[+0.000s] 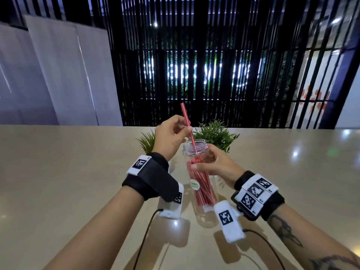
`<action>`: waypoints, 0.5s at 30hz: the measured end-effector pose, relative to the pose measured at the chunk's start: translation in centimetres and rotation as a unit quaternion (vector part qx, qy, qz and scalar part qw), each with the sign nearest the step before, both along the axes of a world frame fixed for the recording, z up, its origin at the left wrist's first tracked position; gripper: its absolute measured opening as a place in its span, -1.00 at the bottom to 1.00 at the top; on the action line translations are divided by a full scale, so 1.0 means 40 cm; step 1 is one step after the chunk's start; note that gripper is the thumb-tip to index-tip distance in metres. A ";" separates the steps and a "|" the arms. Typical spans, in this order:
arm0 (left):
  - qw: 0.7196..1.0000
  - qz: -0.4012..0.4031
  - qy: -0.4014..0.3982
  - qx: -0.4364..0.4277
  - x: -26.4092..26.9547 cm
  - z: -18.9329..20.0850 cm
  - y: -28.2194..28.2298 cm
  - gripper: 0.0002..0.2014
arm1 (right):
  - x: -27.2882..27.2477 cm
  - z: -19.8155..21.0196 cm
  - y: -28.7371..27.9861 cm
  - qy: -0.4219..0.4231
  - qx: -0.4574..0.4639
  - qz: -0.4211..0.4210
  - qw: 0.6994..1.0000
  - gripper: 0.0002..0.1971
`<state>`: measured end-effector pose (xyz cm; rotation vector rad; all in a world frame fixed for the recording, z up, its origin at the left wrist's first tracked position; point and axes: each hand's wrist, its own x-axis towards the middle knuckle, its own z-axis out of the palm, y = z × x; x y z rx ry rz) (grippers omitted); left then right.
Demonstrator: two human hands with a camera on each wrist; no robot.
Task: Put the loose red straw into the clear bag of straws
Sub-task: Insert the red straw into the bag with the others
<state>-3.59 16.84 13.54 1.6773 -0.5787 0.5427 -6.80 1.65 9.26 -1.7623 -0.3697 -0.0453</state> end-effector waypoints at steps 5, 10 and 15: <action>0.998 0.022 -0.021 0.047 -0.010 0.004 -0.034 -0.97 | -0.008 -0.001 -0.024 -0.011 0.018 -0.015 1.000 -0.49; 0.997 0.016 -0.011 0.076 -0.032 -0.005 -0.076 -0.88 | -0.004 -0.013 -0.037 -0.018 0.031 -0.043 0.998 -0.44; 0.995 0.019 -0.007 0.096 -0.036 -0.025 -0.096 -0.80 | -0.005 -0.017 -0.043 -0.019 0.036 -0.053 0.998 -0.46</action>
